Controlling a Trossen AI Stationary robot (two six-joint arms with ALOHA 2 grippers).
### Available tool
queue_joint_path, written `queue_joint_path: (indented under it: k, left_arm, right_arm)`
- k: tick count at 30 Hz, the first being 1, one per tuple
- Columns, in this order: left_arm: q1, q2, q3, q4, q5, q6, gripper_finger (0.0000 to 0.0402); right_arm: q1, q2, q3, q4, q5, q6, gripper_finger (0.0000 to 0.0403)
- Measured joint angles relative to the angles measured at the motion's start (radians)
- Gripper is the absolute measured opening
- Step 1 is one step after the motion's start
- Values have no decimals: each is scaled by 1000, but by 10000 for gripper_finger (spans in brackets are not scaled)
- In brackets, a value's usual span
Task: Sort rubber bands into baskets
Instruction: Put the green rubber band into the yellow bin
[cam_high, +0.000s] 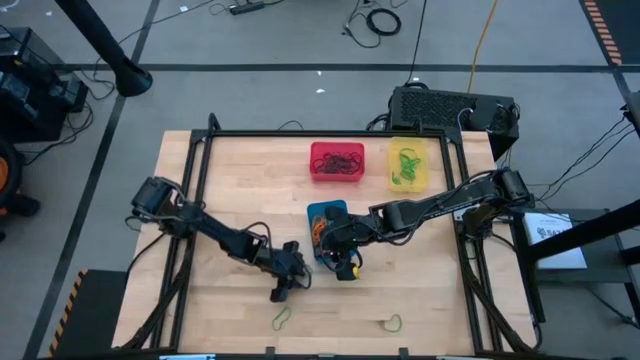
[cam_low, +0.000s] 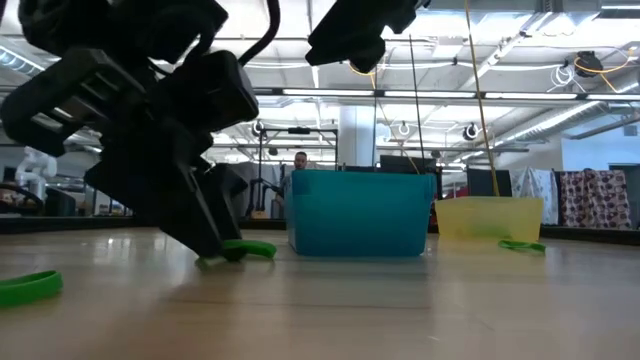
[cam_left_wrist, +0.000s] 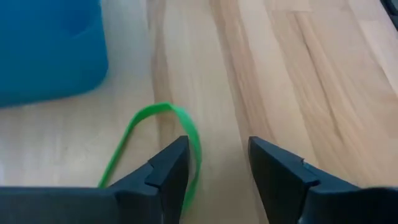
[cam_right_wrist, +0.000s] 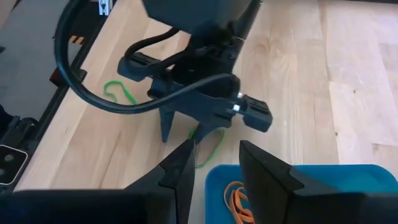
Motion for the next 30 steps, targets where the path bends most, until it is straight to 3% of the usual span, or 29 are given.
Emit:
queue_joint_path:
  k: [3,7,9,15,21,30]
  left_arm:
    - [-23,6,1,1,-26,-2,139]
    - [-38,-13,0,-18,-84,-9,36]
    - [-38,-30,-1,-42,-92,-12,12]
    - [-1,-135,-6,-228,-152,-8,5]
    - [46,-335,-6,-354,-199,47,4]
    - [83,-530,-5,-339,-56,17,3]
  right_arm:
    - [0,0,0,2,6,-5,118]
    - [-1,0,0,2,11,-19,118]
    - [0,0,0,3,32,-27,118]
    - [-3,21,0,10,81,-35,118]
    - [-3,82,0,24,74,-72,118]
    - [5,109,1,219,112,-315,124]
